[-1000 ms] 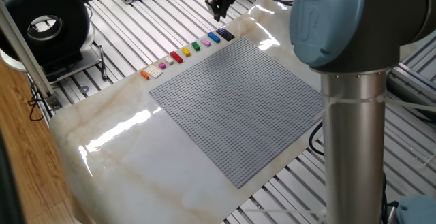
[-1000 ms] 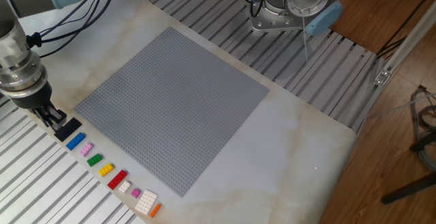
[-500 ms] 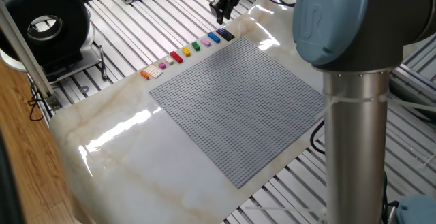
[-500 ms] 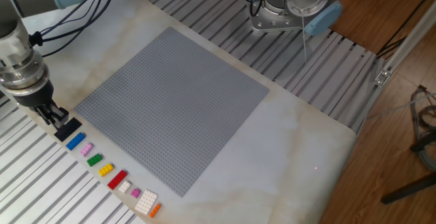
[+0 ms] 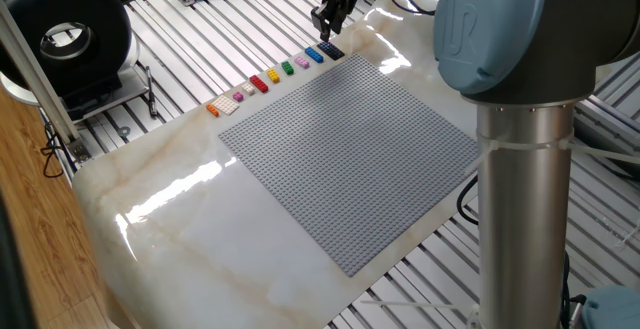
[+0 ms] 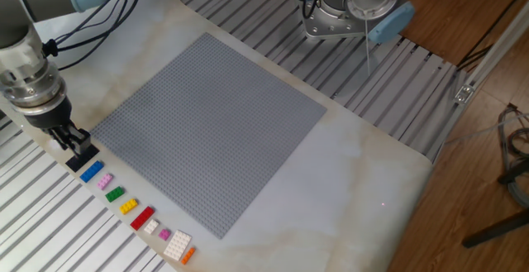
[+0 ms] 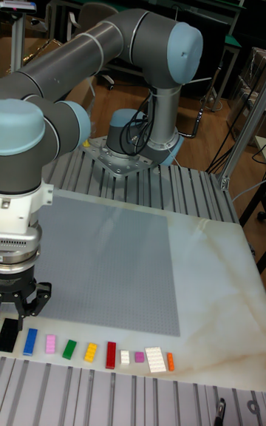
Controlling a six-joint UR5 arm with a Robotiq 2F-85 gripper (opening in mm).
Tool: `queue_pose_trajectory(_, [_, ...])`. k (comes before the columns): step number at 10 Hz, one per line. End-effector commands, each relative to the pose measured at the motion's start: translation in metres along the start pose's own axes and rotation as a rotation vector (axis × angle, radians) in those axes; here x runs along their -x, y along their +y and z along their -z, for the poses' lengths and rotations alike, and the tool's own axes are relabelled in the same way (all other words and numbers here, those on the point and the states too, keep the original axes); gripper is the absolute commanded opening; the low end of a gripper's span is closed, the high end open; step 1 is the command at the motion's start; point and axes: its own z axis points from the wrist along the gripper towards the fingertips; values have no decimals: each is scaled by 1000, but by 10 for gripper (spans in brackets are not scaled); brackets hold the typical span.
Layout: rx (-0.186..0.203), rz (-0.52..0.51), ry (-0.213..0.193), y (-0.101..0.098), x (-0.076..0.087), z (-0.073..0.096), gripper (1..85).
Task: Stack small Lego blocks one on top of the other
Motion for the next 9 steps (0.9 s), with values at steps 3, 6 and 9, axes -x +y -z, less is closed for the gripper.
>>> queue_pose_trajectory(3, [16, -72, -3, -1, -4, -9, 370])
queue_pose_trajectory(6, [20, -74, -13, -2, -1, -11, 393])
queue_pose_trajectory(9, [27, -104, -33, -3, 2, -18, 463])
